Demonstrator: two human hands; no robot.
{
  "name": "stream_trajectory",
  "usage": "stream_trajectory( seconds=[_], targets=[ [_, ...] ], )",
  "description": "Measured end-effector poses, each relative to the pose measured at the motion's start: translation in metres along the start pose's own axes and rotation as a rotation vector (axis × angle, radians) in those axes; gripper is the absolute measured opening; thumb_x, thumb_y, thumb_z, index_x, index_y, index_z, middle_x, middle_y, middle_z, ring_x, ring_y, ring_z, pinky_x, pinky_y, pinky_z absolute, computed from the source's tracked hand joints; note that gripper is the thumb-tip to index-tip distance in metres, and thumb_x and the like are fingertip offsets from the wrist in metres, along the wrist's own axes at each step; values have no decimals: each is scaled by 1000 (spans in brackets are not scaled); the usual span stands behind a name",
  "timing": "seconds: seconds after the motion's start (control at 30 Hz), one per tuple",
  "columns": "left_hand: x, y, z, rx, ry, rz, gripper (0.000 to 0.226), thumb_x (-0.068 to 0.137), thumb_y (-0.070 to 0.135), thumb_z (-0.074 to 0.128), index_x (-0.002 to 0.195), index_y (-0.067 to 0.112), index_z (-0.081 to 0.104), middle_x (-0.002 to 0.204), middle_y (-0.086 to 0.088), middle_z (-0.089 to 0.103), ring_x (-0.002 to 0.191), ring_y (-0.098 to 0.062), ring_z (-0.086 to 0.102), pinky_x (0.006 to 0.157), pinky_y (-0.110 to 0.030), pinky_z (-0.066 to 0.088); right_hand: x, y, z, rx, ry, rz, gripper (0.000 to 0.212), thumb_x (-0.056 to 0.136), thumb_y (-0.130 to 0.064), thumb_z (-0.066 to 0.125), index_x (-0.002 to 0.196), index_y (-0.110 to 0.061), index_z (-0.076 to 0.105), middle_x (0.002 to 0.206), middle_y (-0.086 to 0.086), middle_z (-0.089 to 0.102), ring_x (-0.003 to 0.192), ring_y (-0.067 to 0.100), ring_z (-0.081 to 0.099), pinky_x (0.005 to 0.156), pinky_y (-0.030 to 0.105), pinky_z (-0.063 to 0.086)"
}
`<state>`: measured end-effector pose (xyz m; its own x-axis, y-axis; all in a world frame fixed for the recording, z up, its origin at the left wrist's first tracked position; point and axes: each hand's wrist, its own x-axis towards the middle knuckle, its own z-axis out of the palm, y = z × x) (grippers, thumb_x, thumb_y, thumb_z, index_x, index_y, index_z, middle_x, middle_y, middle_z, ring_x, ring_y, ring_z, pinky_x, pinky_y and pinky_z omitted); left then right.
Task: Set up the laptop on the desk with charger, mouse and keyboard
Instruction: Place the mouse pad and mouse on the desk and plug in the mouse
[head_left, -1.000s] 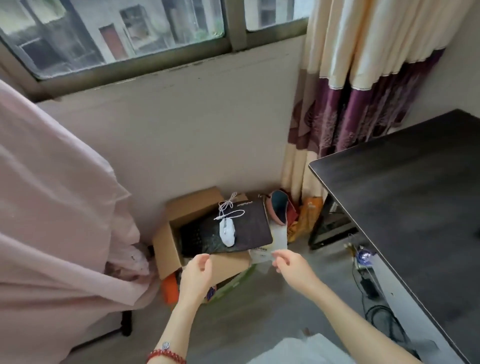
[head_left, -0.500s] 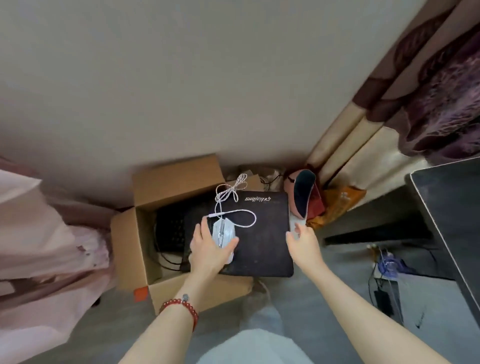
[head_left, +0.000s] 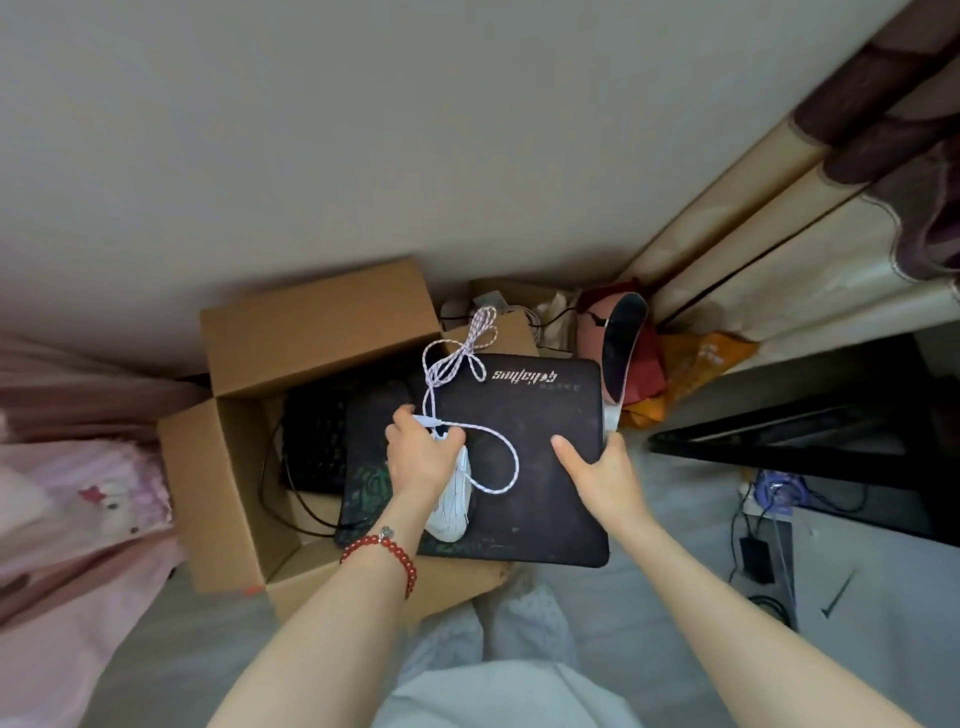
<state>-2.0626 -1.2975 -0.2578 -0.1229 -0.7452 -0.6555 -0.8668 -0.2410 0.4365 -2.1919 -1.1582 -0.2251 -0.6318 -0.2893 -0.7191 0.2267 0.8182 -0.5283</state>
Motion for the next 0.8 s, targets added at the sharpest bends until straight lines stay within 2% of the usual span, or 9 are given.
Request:
stream_trajectory(
  seconds=[0.1, 0.2, 0.33, 0.4, 0.5, 0.63, 0.7, 0.77, 0.8],
  targets=[
    [2, -10, -16, -60, 15, 3, 36, 90, 19, 48, 123, 5, 40, 120, -17, 51, 99, -31, 53, 78, -36, 41, -11, -4, 5, 17, 11, -2, 51, 79, -48, 63, 109, -11, 46, 111, 7, 58, 101, 27, 58, 88, 49, 50],
    [-3, -22, -34, -60, 7, 122, 13, 96, 18, 37, 106, 11, 43, 103, -14, 54, 80, -26, 52, 64, -34, 38, -25, -10, 10, 8, 14, -27, 47, 80, -49, 61, 103, -12, 44, 106, 7, 57, 98, 27, 58, 86, 51, 50],
    [-23, -31, -67, -90, 17, 211, 10, 97, 22, 34, 102, 17, 41, 64, -7, 52, 50, -19, 45, 46, -31, 36, -50, -22, 19, -34, 6, -84, 51, 81, -52, 59, 105, -10, 42, 101, 8, 58, 93, 27, 58, 82, 51, 51],
    [-37, -29, -87, -70, 53, 241, 9, 97, 23, 33, 103, 21, 40, 56, -6, 50, 43, -17, 41, 42, -30, 33, -65, -31, 26, -74, 13, -120, 52, 81, -54, 57, 107, -11, 42, 98, 5, 59, 91, 25, 58, 79, 49, 52],
    [-62, -21, -126, 7, 143, 301, 9, 97, 26, 32, 102, 23, 39, 57, -4, 51, 49, -23, 45, 47, -32, 31, -95, -53, 37, -132, 37, -203, 49, 82, -55, 54, 108, -15, 40, 90, -3, 55, 87, 23, 56, 70, 40, 49],
    [-96, -11, -181, 140, 268, 389, 8, 97, 24, 32, 102, 23, 38, 60, 4, 47, 62, -32, 47, 56, -34, 33, -133, -80, 46, -191, 60, -309, 54, 84, -56, 51, 120, -18, 39, 100, -2, 56, 95, 27, 55, 69, 34, 40],
    [-113, -7, -208, 145, 309, 432, 10, 96, 20, 33, 99, 27, 38, 79, -4, 57, 70, -36, 51, 61, -36, 36, -153, -93, 39, -222, 91, -358, 52, 83, -56, 51, 119, -20, 38, 100, -3, 58, 93, 27, 57, 67, 33, 40],
    [-128, -4, -229, 164, 352, 469, 22, 92, 11, 35, 106, 26, 43, 107, -8, 55, 80, -40, 54, 67, -38, 39, -169, -106, 24, -215, 113, -395, 44, 82, -57, 51, 110, -26, 37, 92, -6, 60, 86, 23, 58, 65, 35, 45],
    [-136, -3, -237, 181, 369, 490, 28, 89, 7, 36, 110, 23, 45, 112, -10, 52, 82, -42, 54, 68, -40, 39, -179, -111, 15, -196, 128, -416, 39, 82, -57, 52, 105, -30, 36, 89, -10, 59, 84, 21, 58, 66, 36, 48]
  ],
)
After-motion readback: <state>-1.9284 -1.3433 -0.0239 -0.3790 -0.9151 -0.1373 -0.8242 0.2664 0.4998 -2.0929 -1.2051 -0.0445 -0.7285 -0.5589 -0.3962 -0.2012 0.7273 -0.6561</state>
